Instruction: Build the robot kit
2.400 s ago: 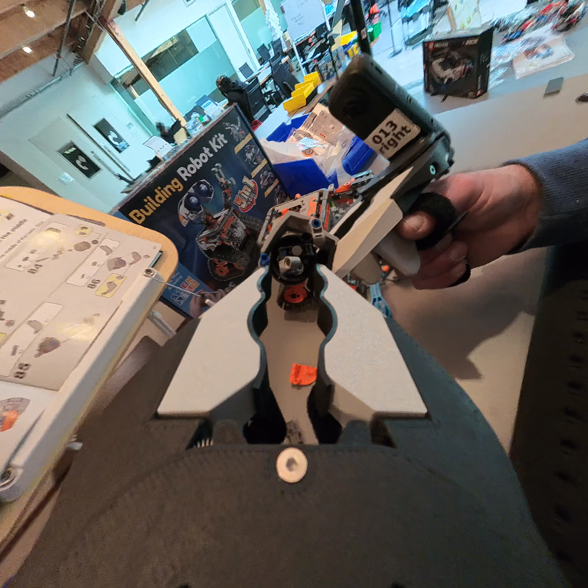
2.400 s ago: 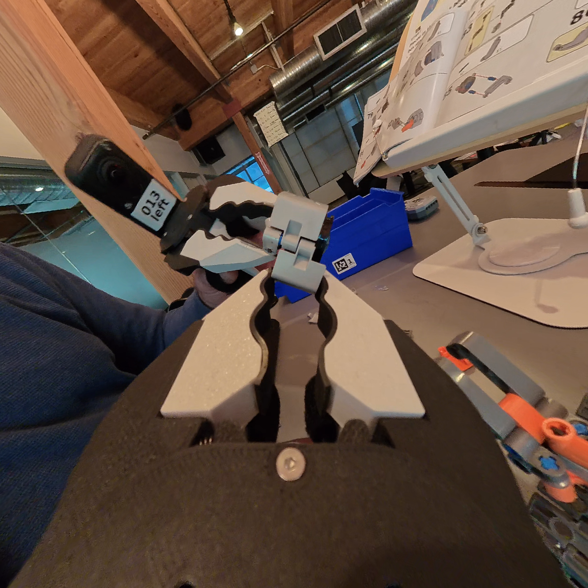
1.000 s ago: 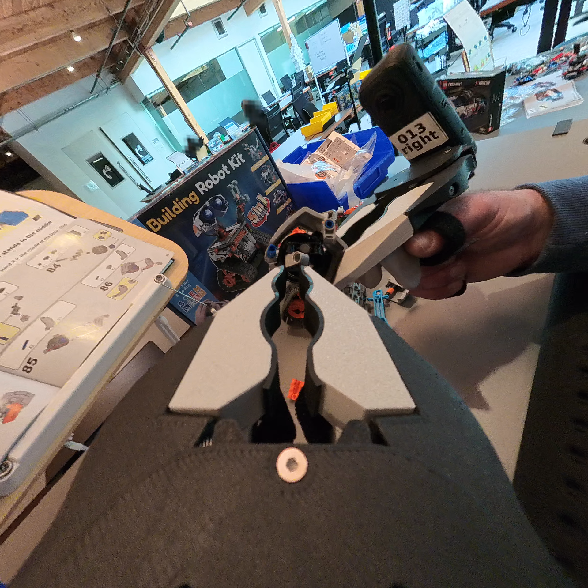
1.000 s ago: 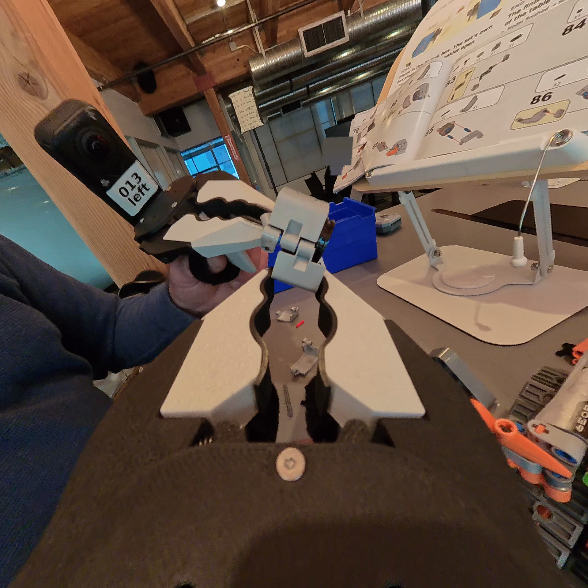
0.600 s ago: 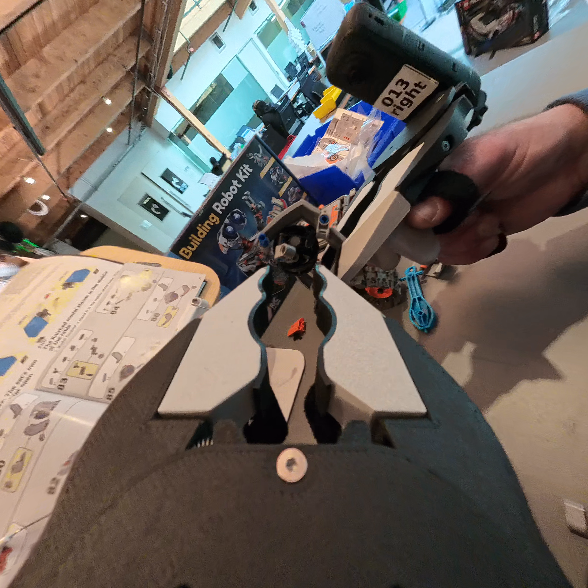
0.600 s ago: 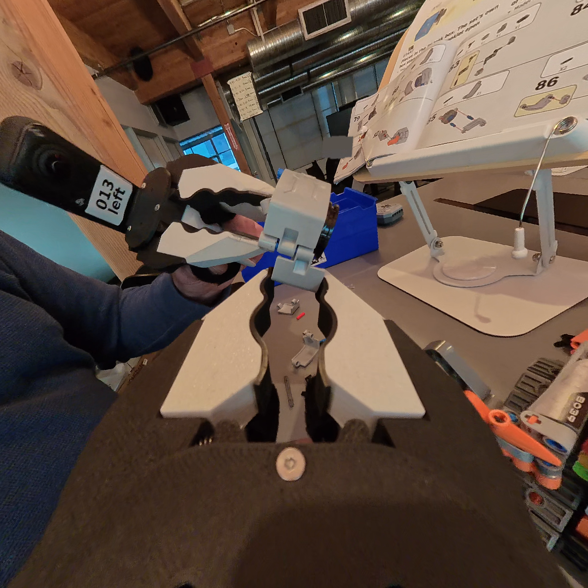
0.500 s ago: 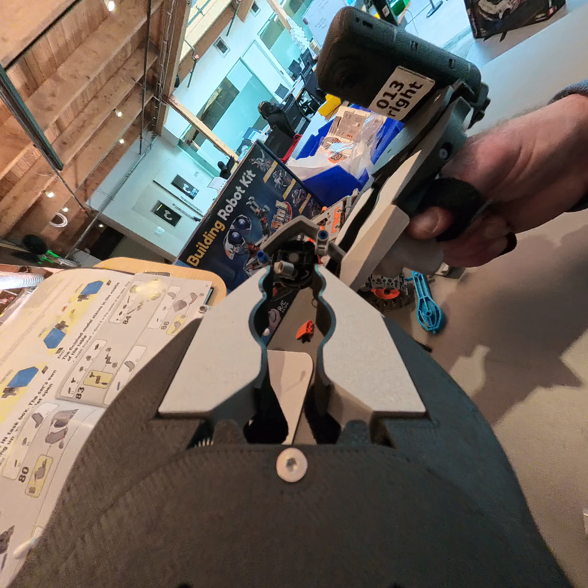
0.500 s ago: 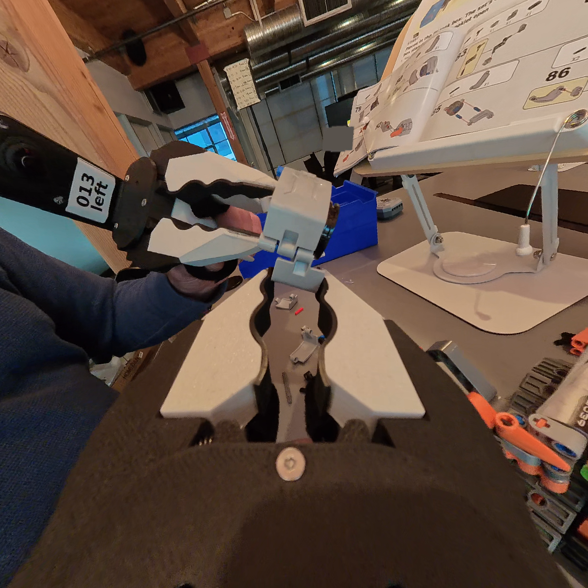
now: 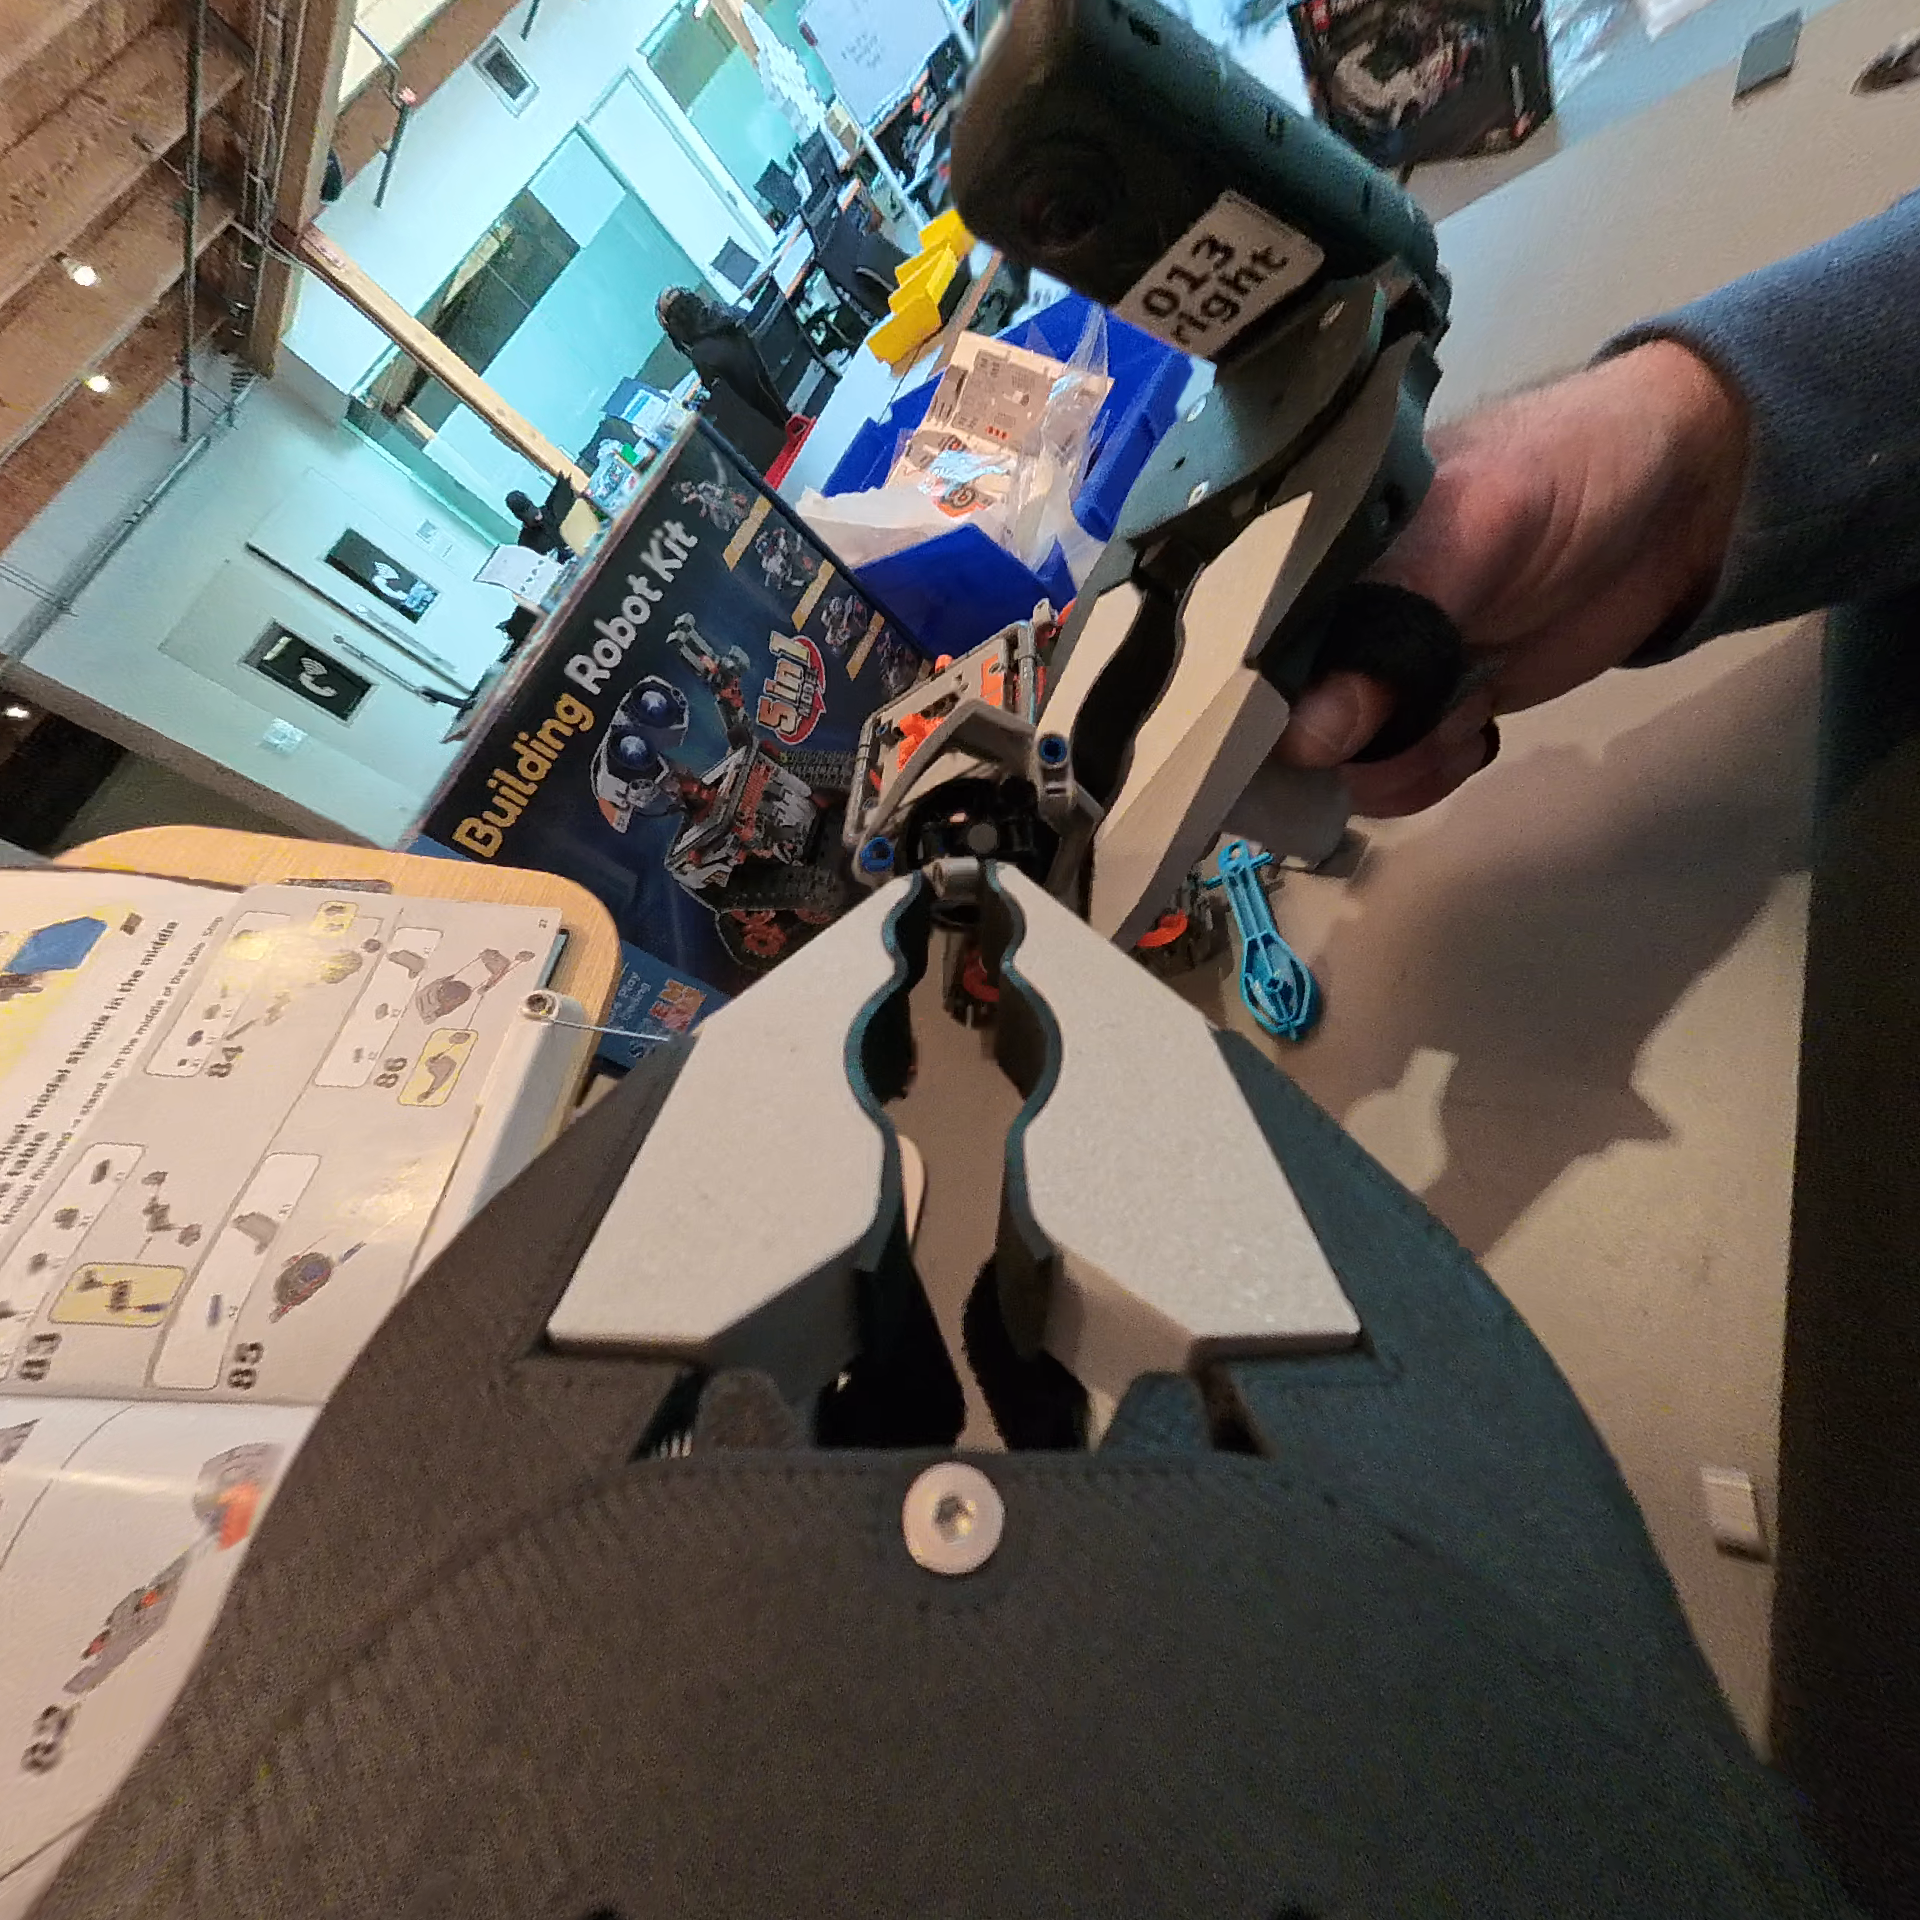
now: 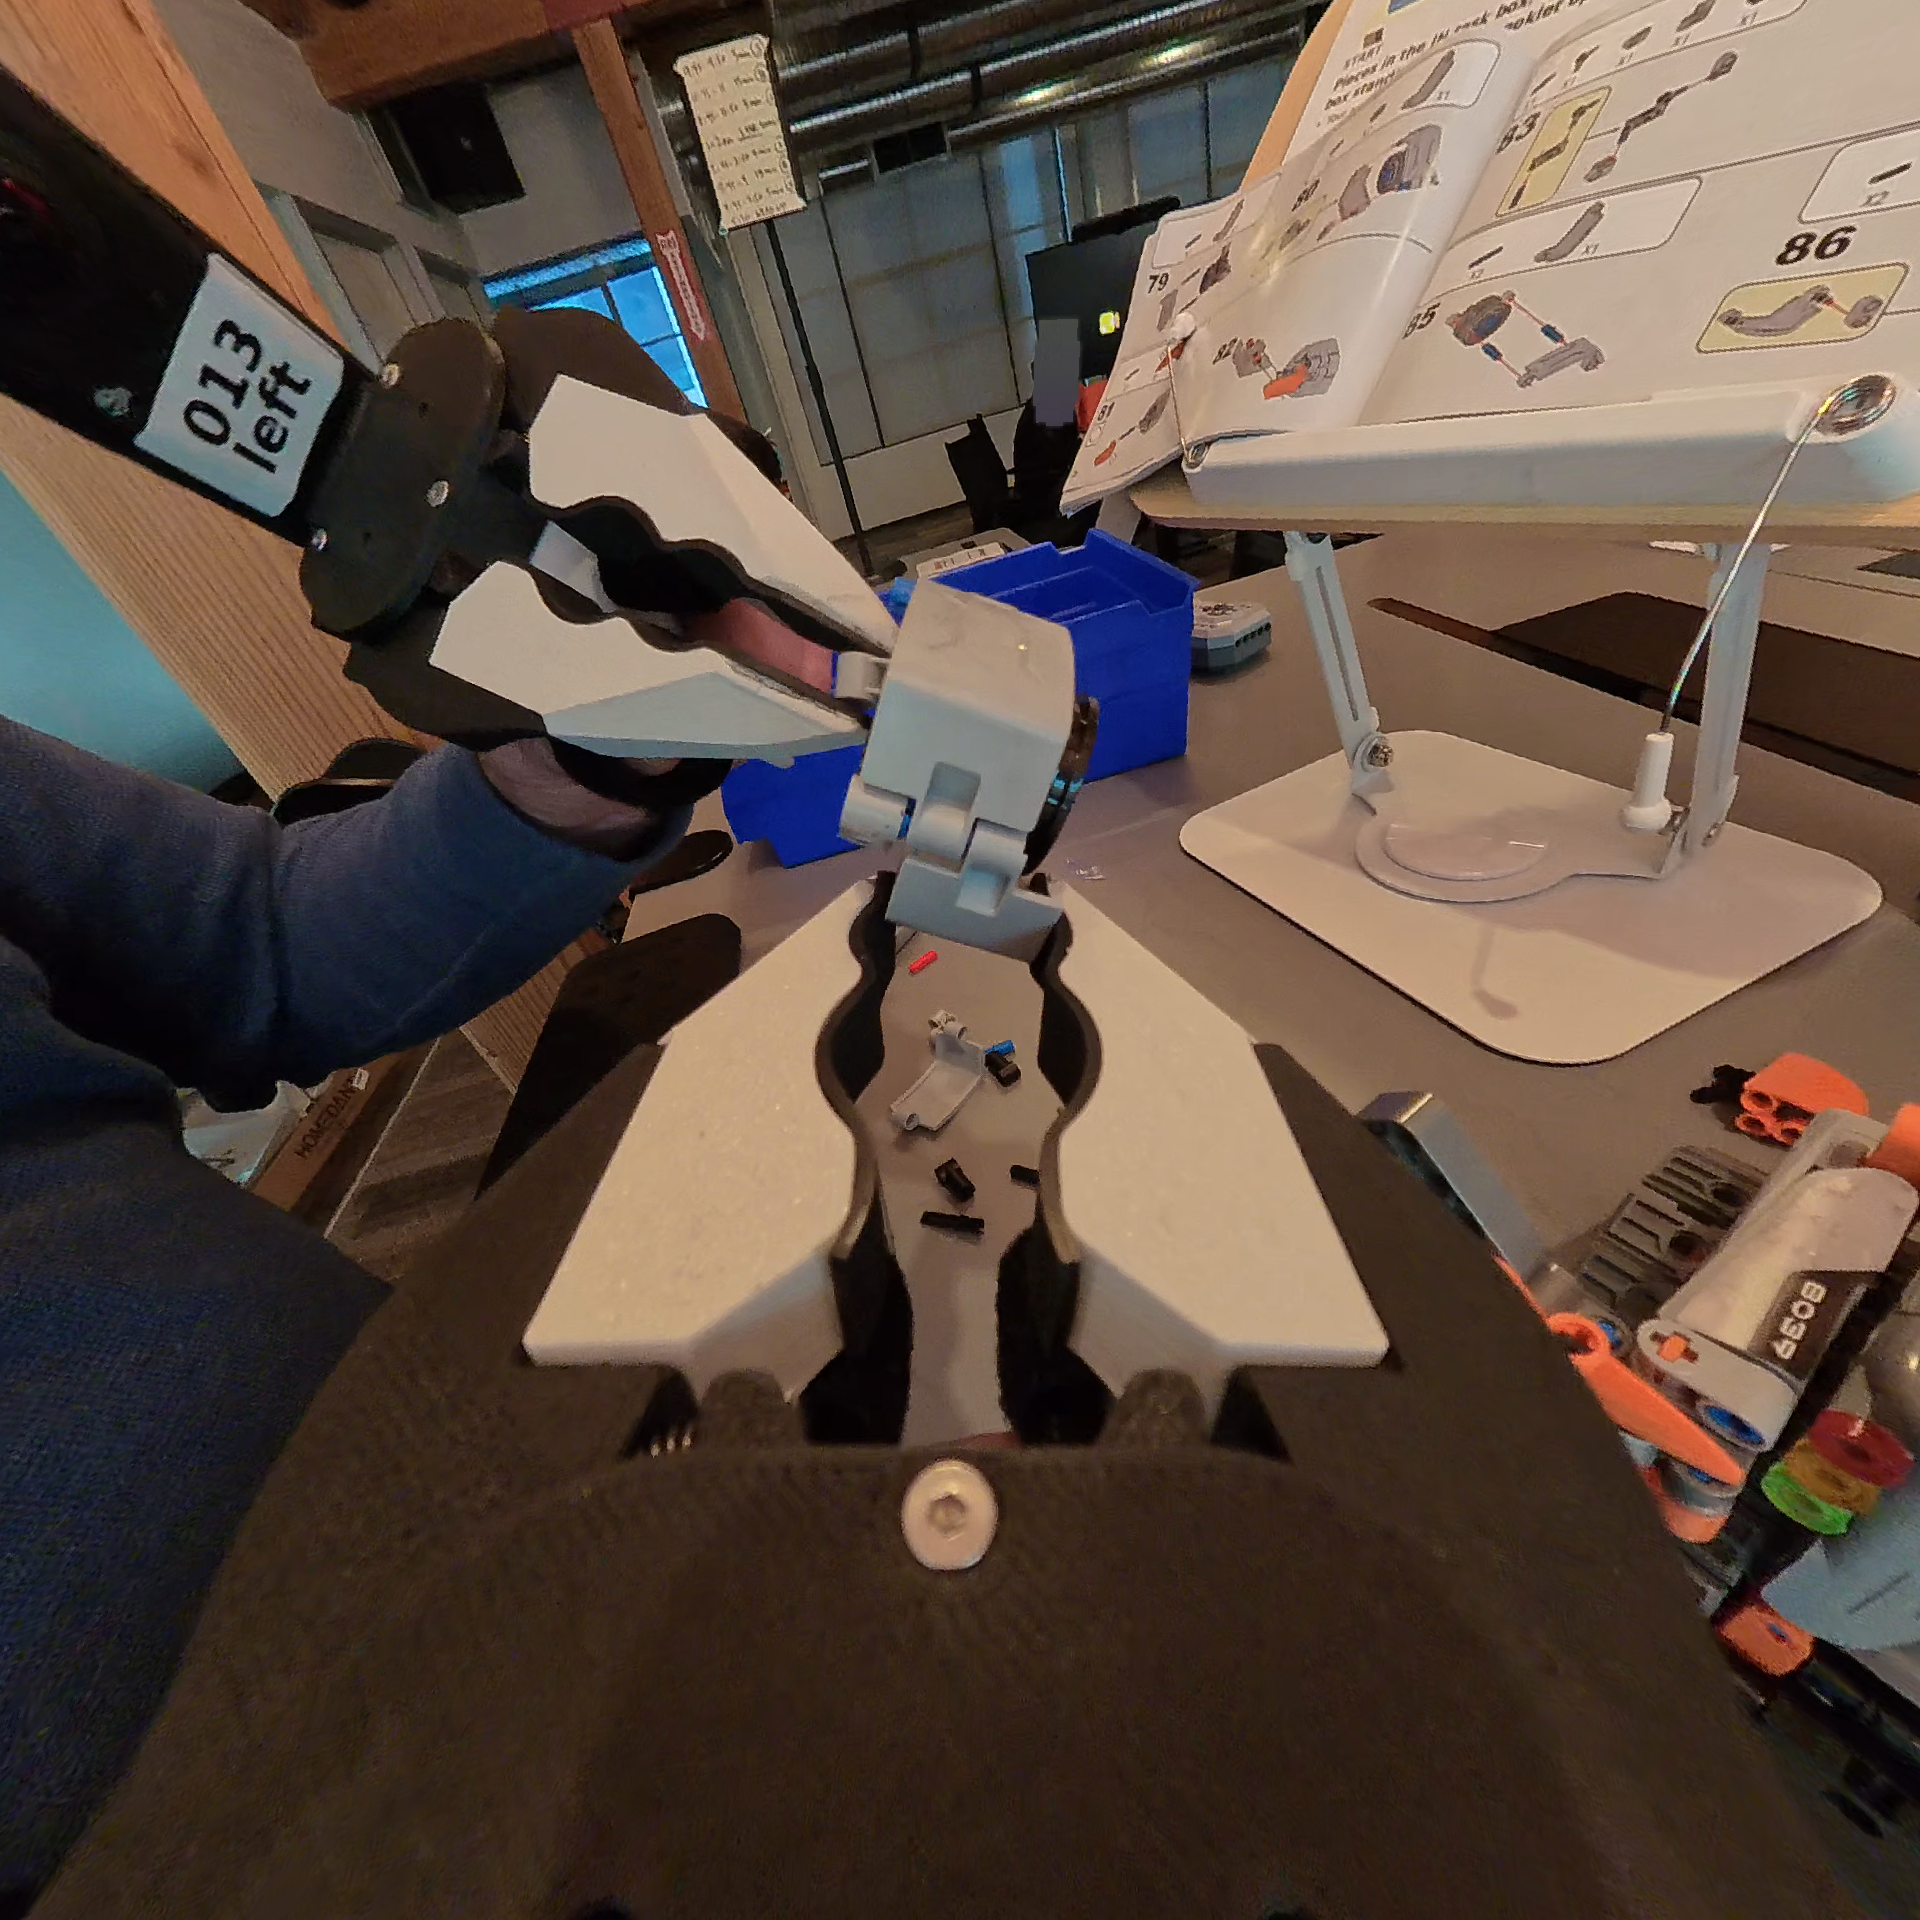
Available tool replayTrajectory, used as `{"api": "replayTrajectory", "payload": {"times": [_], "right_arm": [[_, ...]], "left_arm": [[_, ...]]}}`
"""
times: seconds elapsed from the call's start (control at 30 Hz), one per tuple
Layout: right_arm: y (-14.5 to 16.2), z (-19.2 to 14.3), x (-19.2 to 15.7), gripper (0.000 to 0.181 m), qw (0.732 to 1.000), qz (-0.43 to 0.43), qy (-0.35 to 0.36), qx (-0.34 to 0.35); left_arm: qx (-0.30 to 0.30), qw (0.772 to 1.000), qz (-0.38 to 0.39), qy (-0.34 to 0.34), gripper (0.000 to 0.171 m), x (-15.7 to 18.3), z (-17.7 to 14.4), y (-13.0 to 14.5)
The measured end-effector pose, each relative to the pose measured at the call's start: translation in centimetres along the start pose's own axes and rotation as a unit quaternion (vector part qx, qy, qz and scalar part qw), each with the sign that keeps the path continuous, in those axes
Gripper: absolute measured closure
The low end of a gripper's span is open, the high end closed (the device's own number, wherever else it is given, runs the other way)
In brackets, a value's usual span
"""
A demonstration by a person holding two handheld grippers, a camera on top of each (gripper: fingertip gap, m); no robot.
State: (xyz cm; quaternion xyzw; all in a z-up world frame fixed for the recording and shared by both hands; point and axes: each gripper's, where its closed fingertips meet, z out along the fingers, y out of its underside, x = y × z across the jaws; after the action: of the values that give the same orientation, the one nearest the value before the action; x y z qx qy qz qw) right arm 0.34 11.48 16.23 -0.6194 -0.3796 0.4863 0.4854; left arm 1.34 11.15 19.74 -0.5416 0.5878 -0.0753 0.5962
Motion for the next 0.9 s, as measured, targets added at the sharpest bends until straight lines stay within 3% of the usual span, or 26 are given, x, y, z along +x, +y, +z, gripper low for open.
{"api": "replayTrajectory", "payload": {"times": [0.17, 0.3, 0.4, 0.5, 0.63, 0.7, 0.9], "right_arm": [[-0.3, -0.2, -0.2, 0.157, 1.0, 0.003, -0.007, 0.007], [-0.6, -1.3, -0.1, 0.134, 1.0, 0.006, -0.02, -0.006], [-2.5, -3.0, 0.3, 0.132, 1.0, 0.003, -0.02, 0.023], [-3.3, -3.3, 0.3, 0.135, 0.999, 0.016, -0.027, 0.036], [-1.5, -2.2, 0.0, 0.148, 0.997, 0.05, -0.05, -0.003], [-1.8, -2.4, -0.1, 0.159, 0.997, 0.053, -0.056, 0.011], [-3.5, -2.9, 0.6, 0.16, 0.994, 0.068, -0.034, 0.082]], "left_arm": [[0.013, 1.0, -0.01, 0.003, 0.167, -0.1, -0.1, -0.2], [-0.006, 1.0, 0.02, 0.005, 0.168, -0.2, -0.2, 0.3], [-0.022, 0.998, 0.063, 0.017, 0.168, 0.3, -0.2, 0.3], [-0.048, 0.991, 0.124, 0.034, 0.168, 1.3, 0.1, 0.5], [-0.054, 0.985, 0.156, 0.044, 0.168, 2.0, 0.4, 0.0], [-0.052, 0.985, 0.16, 0.048, 0.168, 2.0, 0.4, -0.2], [-0.042, 0.989, 0.143, 0.017, 0.168, 1.2, 0.5, -0.5]]}}
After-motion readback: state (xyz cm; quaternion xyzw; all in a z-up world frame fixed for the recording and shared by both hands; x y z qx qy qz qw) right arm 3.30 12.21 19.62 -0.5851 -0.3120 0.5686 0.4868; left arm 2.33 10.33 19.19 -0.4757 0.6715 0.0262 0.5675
